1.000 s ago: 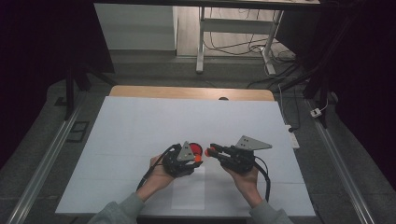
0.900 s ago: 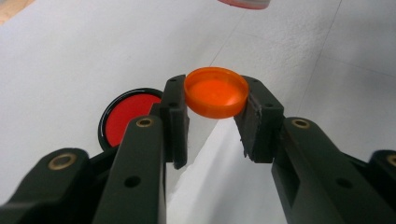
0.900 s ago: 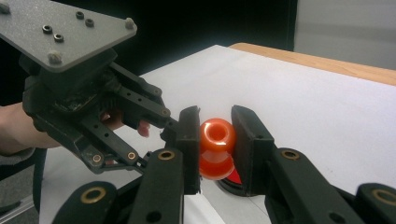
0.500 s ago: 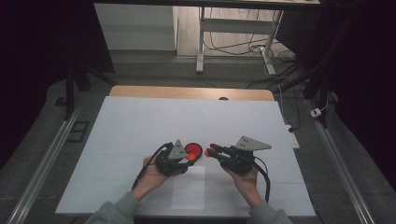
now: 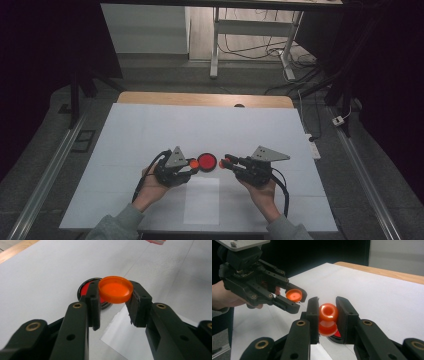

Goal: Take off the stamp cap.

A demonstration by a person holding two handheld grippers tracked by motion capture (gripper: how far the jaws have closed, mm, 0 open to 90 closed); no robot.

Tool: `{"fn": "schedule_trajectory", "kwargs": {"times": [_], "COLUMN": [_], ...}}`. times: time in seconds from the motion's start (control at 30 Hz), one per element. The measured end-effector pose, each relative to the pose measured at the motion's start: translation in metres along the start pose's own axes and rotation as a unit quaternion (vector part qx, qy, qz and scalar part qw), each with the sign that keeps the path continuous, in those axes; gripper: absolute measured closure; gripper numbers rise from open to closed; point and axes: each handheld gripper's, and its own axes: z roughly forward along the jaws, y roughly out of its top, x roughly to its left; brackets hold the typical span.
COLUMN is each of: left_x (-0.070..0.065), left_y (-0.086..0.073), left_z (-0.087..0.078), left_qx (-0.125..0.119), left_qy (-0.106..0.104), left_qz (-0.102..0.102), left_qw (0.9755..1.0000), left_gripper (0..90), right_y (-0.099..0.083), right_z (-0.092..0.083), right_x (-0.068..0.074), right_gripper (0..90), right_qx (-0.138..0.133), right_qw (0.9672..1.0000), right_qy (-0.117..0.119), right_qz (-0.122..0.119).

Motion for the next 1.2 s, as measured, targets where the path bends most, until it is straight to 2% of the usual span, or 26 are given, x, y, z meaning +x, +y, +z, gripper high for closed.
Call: {"fn": "schedule_trajectory", "kwargs": {"times": [0.23,0.4,0.87,1.2], "left_x": [0.004,0.008,0.026,0.027], "left_y": [-0.005,-0.016,-0.052,-0.074], "left_z": [-0.006,-0.014,-0.044,-0.06], "left_qx": [0.002,0.005,0.007,0.005], "left_qy": [0.003,0.007,0.036,0.048], "left_qz": [-0.003,-0.012,-0.057,-0.08], "left_qw": [1.0,0.9999,0.9977,0.9956], "left_gripper": [65.1,65.1,65.0,65.0], "right_y": [0.0,0.0,-0.002,-0.003], "right_z": [-0.002,-0.002,-0.001,-0.001], "right_x": [-0.001,-0.002,-0.003,-0.005], "right_gripper": [72.6,72.6,72.6,72.5], "right_qx": [-0.002,-0.002,0.005,0.006], "right_qw": [1.0,1.0,1.0,0.9999], "right_qy": [-0.003,-0.005,-0.007,-0.009], "right_qz": [-0.001,0.0,0.0,0.002]}}
